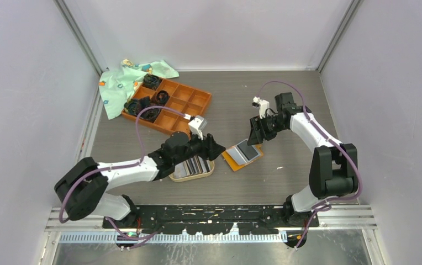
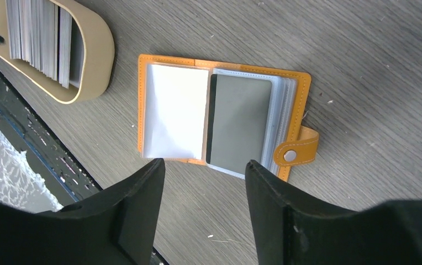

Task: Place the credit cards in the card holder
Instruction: Turn over the card slot in the card holder.

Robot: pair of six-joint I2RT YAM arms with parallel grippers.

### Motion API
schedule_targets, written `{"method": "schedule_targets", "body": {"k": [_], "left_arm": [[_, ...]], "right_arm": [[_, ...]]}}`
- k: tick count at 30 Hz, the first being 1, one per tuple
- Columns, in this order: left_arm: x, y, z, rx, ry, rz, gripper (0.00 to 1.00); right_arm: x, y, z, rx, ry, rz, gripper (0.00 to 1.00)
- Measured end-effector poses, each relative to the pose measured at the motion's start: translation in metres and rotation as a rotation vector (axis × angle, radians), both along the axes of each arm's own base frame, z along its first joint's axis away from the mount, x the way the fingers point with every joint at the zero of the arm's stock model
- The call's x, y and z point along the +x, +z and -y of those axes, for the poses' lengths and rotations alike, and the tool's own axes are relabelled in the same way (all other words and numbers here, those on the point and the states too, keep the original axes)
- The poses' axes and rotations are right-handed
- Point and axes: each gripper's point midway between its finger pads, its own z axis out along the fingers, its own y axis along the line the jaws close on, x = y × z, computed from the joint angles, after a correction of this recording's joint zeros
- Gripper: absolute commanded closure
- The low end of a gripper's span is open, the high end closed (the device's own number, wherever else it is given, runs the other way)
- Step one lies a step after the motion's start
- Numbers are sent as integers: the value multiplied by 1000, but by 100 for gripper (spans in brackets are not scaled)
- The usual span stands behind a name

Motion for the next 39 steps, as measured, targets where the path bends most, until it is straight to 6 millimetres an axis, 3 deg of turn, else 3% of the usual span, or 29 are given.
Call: {"method": "schedule_targets", "body": {"k": [5, 11, 16, 25, 39], "left_arm": [[-2, -20, 17, -4, -26, -77, 58], [4, -39, 49, 21, -52, -127, 63], [4, -55, 61, 59, -51, -135, 68], [5, -76, 68, 113, -50, -139, 76], [5, -85, 69, 131, -37, -150, 80]], "right_arm": [[-1, -13, 0, -9, 0, -62, 49], [-3, -36, 5, -47, -2, -151, 54], [-3, -46, 10, -81, -5, -189, 55], [0, -55, 12, -109, -8, -221, 58], [-5, -64, 12, -115, -1, -280, 59]]}}
